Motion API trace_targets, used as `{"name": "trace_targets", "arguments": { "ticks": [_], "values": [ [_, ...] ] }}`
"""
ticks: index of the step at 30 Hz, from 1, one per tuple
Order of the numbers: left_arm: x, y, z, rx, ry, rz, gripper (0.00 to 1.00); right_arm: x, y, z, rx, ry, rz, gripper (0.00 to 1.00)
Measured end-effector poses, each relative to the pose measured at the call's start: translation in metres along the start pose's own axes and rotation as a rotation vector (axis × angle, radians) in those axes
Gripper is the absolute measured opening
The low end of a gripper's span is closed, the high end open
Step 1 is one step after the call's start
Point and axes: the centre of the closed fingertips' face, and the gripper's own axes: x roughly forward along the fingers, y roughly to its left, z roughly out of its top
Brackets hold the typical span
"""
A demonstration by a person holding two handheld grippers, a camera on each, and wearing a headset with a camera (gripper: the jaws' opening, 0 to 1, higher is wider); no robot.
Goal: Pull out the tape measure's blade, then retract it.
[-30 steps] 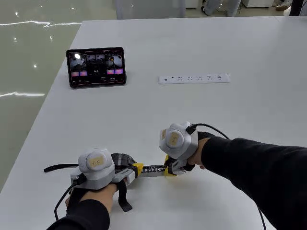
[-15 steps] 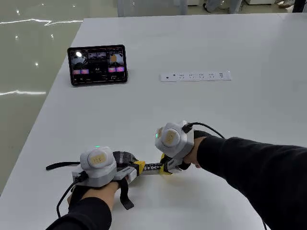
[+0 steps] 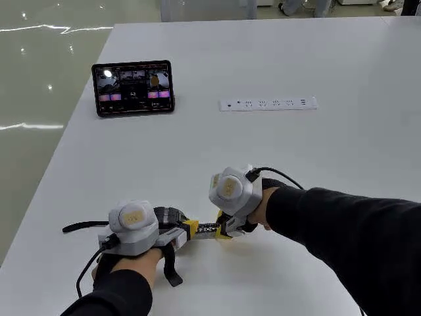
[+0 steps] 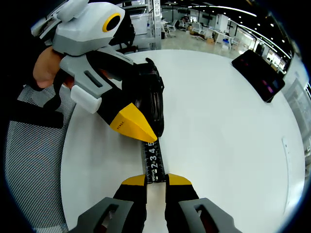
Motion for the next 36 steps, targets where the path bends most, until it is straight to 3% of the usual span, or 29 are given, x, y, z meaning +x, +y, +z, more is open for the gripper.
{"name": "trace_targets", "arguments": {
  "ticks": [36],
  "values": [
    [-0.001, 0.001, 0.000, -0.024, 0.000, -0.023, 0.65, 0.008, 0.003, 0.015, 0.002, -0.061, 0.013, 0.10]
  ]
}}
